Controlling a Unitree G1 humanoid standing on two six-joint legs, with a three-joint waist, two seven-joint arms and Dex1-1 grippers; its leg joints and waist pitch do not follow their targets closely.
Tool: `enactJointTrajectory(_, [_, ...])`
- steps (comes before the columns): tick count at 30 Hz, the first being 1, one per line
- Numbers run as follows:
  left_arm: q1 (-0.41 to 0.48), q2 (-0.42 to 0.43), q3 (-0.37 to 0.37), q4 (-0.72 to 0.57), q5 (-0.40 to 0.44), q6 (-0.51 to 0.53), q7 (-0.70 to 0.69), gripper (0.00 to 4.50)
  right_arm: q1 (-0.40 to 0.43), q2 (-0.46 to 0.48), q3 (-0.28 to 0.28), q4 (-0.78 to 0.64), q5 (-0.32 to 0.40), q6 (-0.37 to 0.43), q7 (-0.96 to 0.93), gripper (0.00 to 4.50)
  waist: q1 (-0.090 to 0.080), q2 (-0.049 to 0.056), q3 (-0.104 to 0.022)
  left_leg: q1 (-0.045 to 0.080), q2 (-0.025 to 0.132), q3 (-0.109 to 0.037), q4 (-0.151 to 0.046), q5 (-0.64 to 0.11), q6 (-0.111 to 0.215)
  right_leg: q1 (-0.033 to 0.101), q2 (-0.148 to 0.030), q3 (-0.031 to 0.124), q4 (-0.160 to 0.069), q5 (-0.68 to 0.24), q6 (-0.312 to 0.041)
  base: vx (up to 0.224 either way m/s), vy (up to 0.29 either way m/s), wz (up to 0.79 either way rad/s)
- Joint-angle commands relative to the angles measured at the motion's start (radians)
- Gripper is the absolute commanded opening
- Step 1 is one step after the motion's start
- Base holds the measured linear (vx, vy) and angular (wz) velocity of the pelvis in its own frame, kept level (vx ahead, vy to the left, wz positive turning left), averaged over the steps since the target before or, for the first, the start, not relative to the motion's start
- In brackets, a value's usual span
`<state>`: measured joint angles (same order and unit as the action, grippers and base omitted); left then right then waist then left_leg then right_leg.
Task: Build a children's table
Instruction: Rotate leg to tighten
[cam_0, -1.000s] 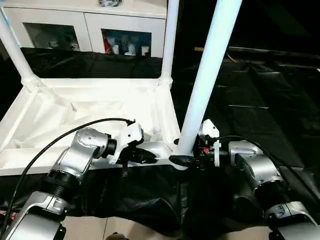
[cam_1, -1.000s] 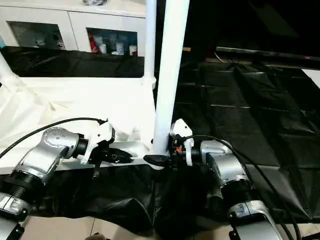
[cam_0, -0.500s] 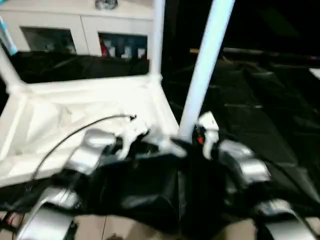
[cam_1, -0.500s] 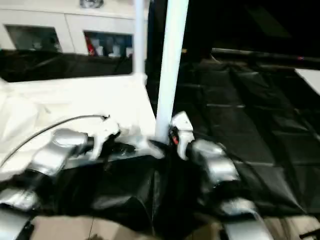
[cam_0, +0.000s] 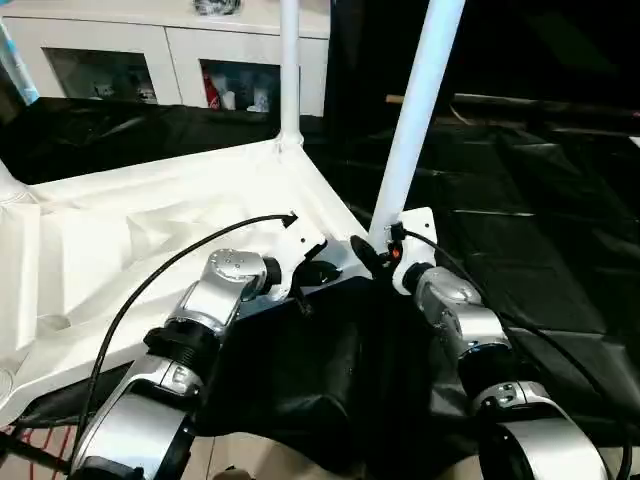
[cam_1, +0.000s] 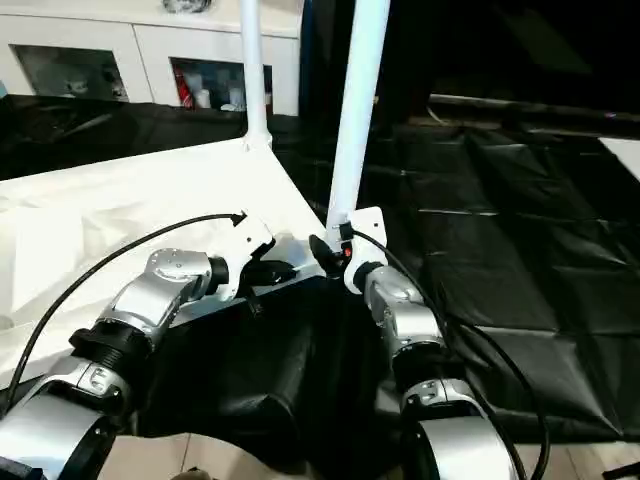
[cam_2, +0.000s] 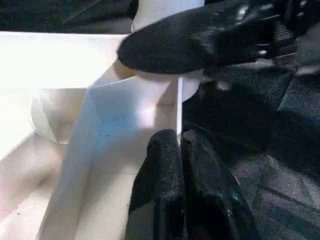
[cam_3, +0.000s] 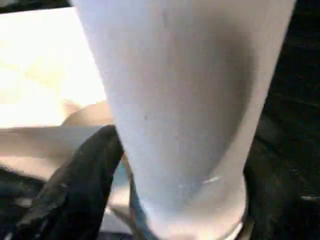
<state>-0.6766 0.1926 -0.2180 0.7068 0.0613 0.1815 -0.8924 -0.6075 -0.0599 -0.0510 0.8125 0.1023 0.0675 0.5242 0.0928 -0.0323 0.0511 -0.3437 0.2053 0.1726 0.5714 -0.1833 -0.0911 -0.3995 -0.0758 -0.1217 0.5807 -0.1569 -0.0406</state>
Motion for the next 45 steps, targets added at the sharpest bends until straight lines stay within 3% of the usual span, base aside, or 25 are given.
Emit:
enactJointTrajectory(1, [-0.009,-0.030,-0.022,-0.040,-0.031,-0.053,-0.030,0.00,0.025,0.045,0.141,-0.037,0.012,0.035,0.200,3.75,0.002,0.003,-0.068,-0.003,0.030,-0.004,-0.059,-0.150,0.067,0.061,-0.082,0.064,-0.062,-0.244,-0.156,0.000,0.000,0.00])
enactJointTrajectory(10, [0.057,0.067,-0.049,-0.132,-0.064,-0.072,-0.232,0.00,0.085,-0.133,0.209,-0.164,0.027,0.063,0.526,3.75,0.005,-0.002,-0.064,-0.003,0.036,-0.003,-0.060,-0.175,0.073,0.061,-0.083,0.062,-0.067,-0.311,-0.147,0.000,0.000,0.00])
enactJointTrajectory(17, [0.117,0.170,-0.077,-0.228,-0.100,-0.043,-0.432,0.00,0.126,-0.229,0.249,-0.249,0.048,0.118,0.712,3.75,0.013,0.001,-0.067,-0.005,0.040,-0.001,-0.058,-0.144,0.085,0.059,-0.080,0.062,-0.056,-0.251,-0.167,0.000,0.000,0.00])
enactJointTrajectory(25, [0.132,0.207,-0.086,-0.266,-0.116,-0.008,-0.493,0.00,0.136,-0.236,0.265,-0.275,0.052,0.149,0.751,2.99,0.019,0.003,-0.066,-0.001,0.040,-0.002,-0.060,-0.164,0.057,0.056,-0.082,0.063,-0.062,-0.299,-0.155,0.000,0.000,0.00])
enactJointTrajectory(31, [0.108,0.177,-0.067,-0.227,-0.095,-0.016,-0.411,0.00,0.138,-0.224,0.257,-0.268,0.045,0.137,0.710,2.68,0.020,0.002,-0.067,-0.002,0.037,-0.002,-0.058,-0.158,0.057,0.057,-0.081,0.063,-0.061,-0.285,-0.157,0.000,0.000,0.00])
enactJointTrajectory(33, [0.095,0.158,-0.054,-0.205,-0.084,-0.011,-0.356,0.00,0.137,-0.203,0.248,-0.254,0.031,0.121,0.657,2.65,0.019,0.000,-0.064,-0.002,0.034,-0.002,-0.058,-0.167,0.051,0.055,-0.081,0.062,-0.067,-0.318,-0.144,0.000,0.000,0.00])
enactJointTrajectory(39, [0.044,0.090,-0.016,-0.132,-0.067,-0.003,-0.196,0.00,0.091,-0.102,0.166,-0.133,0.016,0.107,0.375,2.62,0.012,0.001,-0.061,0.004,0.031,-0.006,-0.060,-0.203,0.029,0.050,-0.084,0.059,-0.081,-0.427,-0.106,0.000,0.000,0.00])
enactJointTrajectory(40, [0.036,0.079,-0.015,-0.122,-0.063,-0.001,-0.174,0.00,0.083,-0.082,0.151,-0.110,0.017,0.099,0.324,2.62,0.004,0.001,-0.060,0.007,0.028,-0.007,-0.059,-0.226,0.017,0.050,-0.086,0.057,-0.087,-0.464,-0.096,0.000,0.000,0.00])
enactJointTrajectory(43, [0.001,0.027,-0.011,-0.071,-0.035,0.004,-0.057,0.00,0.054,0.002,0.099,-0.042,0.033,0.098,0.150,2.62,-0.004,0.001,-0.062,0.008,0.027,-0.009,-0.060,-0.233,0.015,0.050,-0.085,0.056,-0.087,-0.469,-0.089,0.000,0.000,0.00])
enactJointTrajectory(45, [-0.014,0.001,-0.006,-0.049,-0.028,0.007,-0.005,0.00,0.045,0.040,0.089,-0.025,0.033,0.098,0.091,2.62,-0.003,0.004,-0.066,0.007,0.030,-0.009,-0.061,-0.211,0.020,0.050,-0.084,0.060,-0.080,-0.409,-0.102,0.000,0.000,0.00])
